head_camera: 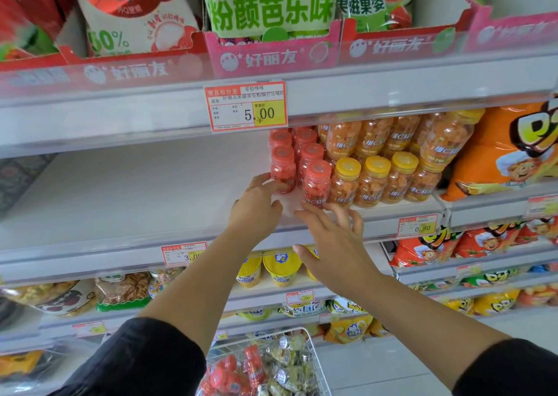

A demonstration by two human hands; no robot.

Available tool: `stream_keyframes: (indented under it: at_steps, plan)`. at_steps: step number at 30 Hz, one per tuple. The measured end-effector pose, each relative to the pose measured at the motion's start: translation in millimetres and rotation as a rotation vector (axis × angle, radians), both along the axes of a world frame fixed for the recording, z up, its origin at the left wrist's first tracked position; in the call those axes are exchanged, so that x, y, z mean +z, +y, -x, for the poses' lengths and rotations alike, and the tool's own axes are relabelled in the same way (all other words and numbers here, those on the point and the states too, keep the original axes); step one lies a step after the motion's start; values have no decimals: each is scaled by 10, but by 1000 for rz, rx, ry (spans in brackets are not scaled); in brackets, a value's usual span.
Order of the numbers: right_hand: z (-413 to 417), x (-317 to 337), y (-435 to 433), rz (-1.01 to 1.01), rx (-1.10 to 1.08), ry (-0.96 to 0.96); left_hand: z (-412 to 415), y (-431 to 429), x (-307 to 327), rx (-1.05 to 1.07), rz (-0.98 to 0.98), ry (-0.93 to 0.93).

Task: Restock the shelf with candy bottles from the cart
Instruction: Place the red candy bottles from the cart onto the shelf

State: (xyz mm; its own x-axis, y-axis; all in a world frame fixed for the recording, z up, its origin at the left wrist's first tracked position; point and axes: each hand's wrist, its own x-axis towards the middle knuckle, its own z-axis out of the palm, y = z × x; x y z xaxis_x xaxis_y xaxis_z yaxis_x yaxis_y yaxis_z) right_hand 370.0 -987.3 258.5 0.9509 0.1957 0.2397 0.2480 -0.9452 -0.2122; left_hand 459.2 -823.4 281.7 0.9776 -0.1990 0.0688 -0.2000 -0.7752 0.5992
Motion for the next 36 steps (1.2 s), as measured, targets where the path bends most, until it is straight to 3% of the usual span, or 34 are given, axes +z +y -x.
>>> stream_keyframes:
  at_steps: [11,16,18,20,26,36]
  plan:
    - [83,-36,-34,-76,41,-41,19,52,43,-38,9,1]
    - [275,-76,41,-218,192,-100,522,251,97,-4,182,-212]
    - [406,-195,133,-296,230,-2,863,472,-5,-21,259,-289]
    - [545,-392,258,-339,225,145,1185,757,-222,6,254,-252]
    - [898,-1254,626,-250,149,658,1972,1557,-1160,196,142,121]
    - [1041,-2683,1194,-141,-15,1073,2811,2367,-2370,380,-21,432]
